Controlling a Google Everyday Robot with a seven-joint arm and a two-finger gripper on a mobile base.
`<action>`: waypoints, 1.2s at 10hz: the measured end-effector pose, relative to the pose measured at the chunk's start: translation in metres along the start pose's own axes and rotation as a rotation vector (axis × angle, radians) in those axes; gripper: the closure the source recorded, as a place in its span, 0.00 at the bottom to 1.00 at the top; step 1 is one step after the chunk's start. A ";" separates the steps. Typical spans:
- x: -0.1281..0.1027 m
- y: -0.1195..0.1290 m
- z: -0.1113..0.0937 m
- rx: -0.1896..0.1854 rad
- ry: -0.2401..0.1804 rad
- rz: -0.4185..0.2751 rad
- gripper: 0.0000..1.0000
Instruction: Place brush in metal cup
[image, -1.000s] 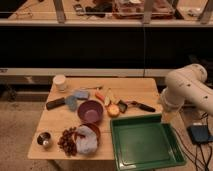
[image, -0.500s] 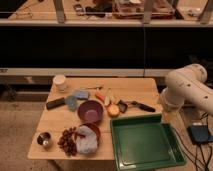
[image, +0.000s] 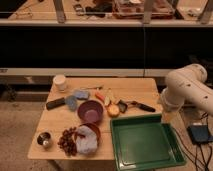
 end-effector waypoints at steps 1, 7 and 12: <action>0.000 0.000 0.000 0.000 0.000 0.000 0.35; 0.000 0.000 -0.001 0.006 -0.002 0.001 0.35; -0.047 -0.054 -0.025 0.182 -0.153 -0.059 0.35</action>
